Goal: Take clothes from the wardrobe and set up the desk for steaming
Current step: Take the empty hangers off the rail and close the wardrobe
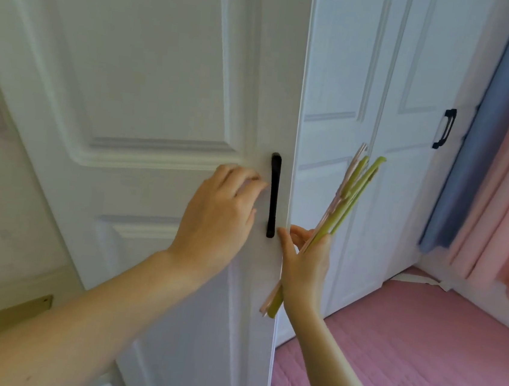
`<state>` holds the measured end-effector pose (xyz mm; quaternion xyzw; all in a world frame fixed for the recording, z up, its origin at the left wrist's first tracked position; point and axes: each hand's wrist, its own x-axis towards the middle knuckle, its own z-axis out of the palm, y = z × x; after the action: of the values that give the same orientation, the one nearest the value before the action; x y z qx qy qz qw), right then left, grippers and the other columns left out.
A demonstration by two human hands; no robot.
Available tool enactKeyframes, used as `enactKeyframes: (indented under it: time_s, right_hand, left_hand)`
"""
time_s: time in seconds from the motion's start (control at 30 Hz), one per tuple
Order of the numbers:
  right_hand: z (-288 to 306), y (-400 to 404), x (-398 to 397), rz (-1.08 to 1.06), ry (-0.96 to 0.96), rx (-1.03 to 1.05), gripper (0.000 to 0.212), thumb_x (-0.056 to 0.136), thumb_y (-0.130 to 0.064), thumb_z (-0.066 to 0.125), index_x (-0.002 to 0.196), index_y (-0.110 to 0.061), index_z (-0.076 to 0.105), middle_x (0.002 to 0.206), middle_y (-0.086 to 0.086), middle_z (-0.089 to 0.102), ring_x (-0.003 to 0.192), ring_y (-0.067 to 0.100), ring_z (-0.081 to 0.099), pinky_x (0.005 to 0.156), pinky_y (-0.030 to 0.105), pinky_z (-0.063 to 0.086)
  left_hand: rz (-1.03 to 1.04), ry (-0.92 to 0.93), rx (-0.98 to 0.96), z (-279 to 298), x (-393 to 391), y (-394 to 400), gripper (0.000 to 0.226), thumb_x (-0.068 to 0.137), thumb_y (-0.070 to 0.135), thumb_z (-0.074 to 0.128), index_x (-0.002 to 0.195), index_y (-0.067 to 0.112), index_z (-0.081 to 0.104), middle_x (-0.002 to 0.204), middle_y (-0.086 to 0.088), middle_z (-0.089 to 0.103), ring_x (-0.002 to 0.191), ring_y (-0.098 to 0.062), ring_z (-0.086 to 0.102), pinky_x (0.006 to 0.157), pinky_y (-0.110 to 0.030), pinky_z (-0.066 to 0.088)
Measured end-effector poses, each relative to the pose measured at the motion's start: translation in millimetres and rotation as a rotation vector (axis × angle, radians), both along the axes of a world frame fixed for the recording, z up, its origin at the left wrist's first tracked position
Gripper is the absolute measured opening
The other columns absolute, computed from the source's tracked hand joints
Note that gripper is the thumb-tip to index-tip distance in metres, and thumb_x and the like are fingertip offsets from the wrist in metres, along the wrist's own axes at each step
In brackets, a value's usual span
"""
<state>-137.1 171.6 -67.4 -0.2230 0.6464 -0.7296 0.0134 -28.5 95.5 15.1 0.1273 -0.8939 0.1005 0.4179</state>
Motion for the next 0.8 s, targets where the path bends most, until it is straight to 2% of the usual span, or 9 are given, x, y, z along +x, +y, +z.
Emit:
enactKeyframes:
  time_s: [0.1,0.2,0.27,0.37,0.5,0.63,0.7,0.73,0.8]
  right_hand:
    - [1.7,-14.2,-7.9,0.017,-0.014,-0.025,0.024,0.087,-0.025,0.068,0.099,-0.013,0.051,0.095,-0.009,0.065,0.092,-0.001,0.063,0.087,0.025,0.050]
    - [0.9,-25.7,-13.8,0.027,-0.009,-0.033,0.021,0.090,-0.020,0.065,0.099,-0.017,0.046,0.107,-0.007,0.063,0.100,0.001,0.061,0.085,0.016,0.050]
    - [-2.1,-32.5,-14.2,0.031,-0.009,-0.061,0.032,0.091,-0.010,0.062,0.094,-0.034,0.040,0.121,-0.006,0.059,0.110,0.005,0.057,0.085,0.012,0.048]
    - [-0.6,-41.0,-11.6,0.084,-0.056,-0.119,0.062,0.094,-0.007,0.058,0.086,-0.064,0.036,0.128,-0.010,0.054,0.114,0.006,0.052,0.093,0.023,0.047]
    - [-6.5,-60.6,-17.9,0.082,-0.032,-0.089,0.046,0.089,-0.011,0.064,0.107,-0.042,0.035,0.125,-0.009,0.053,0.112,0.011,0.052,0.096,0.027,0.048]
    - [0.1,-80.9,-20.1,0.138,-0.171,-0.232,0.038,0.092,-0.011,0.060,0.090,-0.042,0.038,0.119,-0.011,0.057,0.119,0.022,0.054,0.086,0.014,0.049]
    - [1.0,-88.0,-21.4,0.200,-0.309,-0.319,0.016,0.089,-0.034,0.055,0.098,-0.044,0.047,0.115,-0.014,0.060,0.116,0.021,0.052,0.091,0.027,0.049]
    - [-2.0,-92.5,-24.0,0.206,-0.335,-0.321,0.021,0.083,-0.044,0.055,0.103,-0.045,0.050,0.114,-0.015,0.060,0.111,0.018,0.051,0.093,0.032,0.049]
    - [-4.2,-97.4,-23.8,0.148,-0.155,-0.161,0.037,0.083,-0.040,0.063,0.118,-0.037,0.050,0.113,-0.015,0.054,0.102,0.010,0.049,0.095,0.037,0.049]
  left_hand:
    - [0.050,-0.054,-0.282,-14.3,-1.7,-34.6,0.043,0.083,-0.001,0.063,0.126,0.004,0.060,0.139,-0.010,0.052,0.134,-0.033,0.042,0.110,-0.045,0.033]
    - [0.129,-0.154,-0.407,-25.2,-2.8,-62.5,0.061,0.087,0.008,0.064,0.144,0.009,0.042,0.155,-0.007,0.031,0.144,-0.033,0.024,0.115,-0.054,0.020]
    - [0.168,-0.207,-0.425,-30.1,-7.7,-74.8,0.068,0.090,0.014,0.063,0.150,0.012,0.030,0.159,-0.006,0.021,0.146,-0.033,0.016,0.115,-0.057,0.015]
    - [0.236,-0.253,-0.441,-34.3,-17.5,-89.2,0.072,0.092,0.020,0.059,0.152,0.011,0.020,0.161,-0.007,0.012,0.148,-0.034,0.007,0.115,-0.058,0.008]
    - [0.310,-0.268,-0.476,-35.2,-28.9,-105.4,0.075,0.093,0.023,0.056,0.153,0.011,0.013,0.162,-0.008,0.005,0.148,-0.034,0.002,0.115,-0.058,0.001]
    - [0.334,-0.269,-0.482,-36.7,-37.7,-119.5,0.074,0.094,0.023,0.055,0.153,0.010,0.013,0.162,-0.008,0.005,0.148,-0.034,0.004,0.115,-0.059,0.003]
    - [0.346,-0.254,-0.495,-37.8,-42.5,-125.9,0.073,0.093,0.022,0.056,0.153,0.010,0.015,0.161,-0.009,0.008,0.147,-0.035,0.006,0.115,-0.060,0.007]
    - [0.353,-0.248,-0.506,-38.4,-44.5,-129.1,0.071,0.094,0.020,0.054,0.153,0.009,0.016,0.161,-0.009,0.009,0.147,-0.035,0.007,0.114,-0.061,0.007]
    - [0.354,-0.232,-0.521,-39.0,-47.4,-134.4,0.064,0.095,0.015,0.046,0.152,0.009,0.018,0.161,-0.009,0.010,0.147,-0.035,0.008,0.114,-0.061,0.006]
